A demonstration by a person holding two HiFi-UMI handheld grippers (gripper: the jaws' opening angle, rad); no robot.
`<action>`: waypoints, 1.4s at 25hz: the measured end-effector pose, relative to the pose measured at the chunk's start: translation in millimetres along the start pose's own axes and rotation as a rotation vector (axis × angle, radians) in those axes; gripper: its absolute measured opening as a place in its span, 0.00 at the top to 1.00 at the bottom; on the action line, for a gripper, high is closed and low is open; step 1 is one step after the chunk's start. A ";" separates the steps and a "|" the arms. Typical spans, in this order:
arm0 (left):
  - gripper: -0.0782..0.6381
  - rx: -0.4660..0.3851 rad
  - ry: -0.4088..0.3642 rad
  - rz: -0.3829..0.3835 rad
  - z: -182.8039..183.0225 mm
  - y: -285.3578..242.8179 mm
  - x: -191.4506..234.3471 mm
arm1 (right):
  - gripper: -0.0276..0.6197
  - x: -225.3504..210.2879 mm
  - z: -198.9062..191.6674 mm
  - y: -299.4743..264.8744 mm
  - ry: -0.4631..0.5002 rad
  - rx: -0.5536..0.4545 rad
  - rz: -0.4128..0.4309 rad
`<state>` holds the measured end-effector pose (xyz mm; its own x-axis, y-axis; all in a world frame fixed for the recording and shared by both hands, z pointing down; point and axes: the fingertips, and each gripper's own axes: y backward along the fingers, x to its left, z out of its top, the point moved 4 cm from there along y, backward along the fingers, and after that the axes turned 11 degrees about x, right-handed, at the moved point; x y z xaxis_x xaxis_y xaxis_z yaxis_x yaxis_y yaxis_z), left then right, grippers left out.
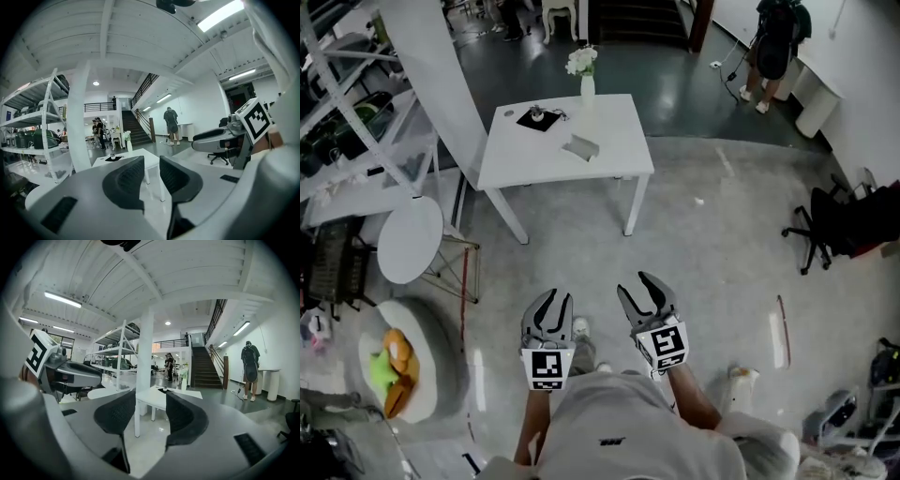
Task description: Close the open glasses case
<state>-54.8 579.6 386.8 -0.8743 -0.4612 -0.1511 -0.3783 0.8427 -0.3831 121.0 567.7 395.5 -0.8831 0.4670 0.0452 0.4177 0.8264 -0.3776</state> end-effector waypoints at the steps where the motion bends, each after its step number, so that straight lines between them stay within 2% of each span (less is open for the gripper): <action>1: 0.73 0.001 0.002 0.001 0.9 -4.9 4.3 | 0.64 -1.7 2.2 -5.6 0.002 0.001 0.000; 13: 0.73 0.007 0.003 -0.026 14.9 -89.4 86.1 | 0.65 -22.7 45.9 -99.1 -0.019 0.013 -0.043; 23: 0.71 0.015 -0.001 -0.080 18.9 -153.9 143.3 | 0.65 -37.1 61.8 -176.3 -0.020 0.059 -0.081; 35: 0.71 0.009 -0.023 -0.120 28.8 -199.5 175.9 | 0.65 -50.0 69.9 -220.8 -0.016 0.068 -0.120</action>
<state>-124.3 322.3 410.4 -0.8156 -0.5651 -0.1248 -0.4771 0.7786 -0.4078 58.0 339.9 412.0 -0.9295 0.3603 0.0793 0.2936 0.8527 -0.4321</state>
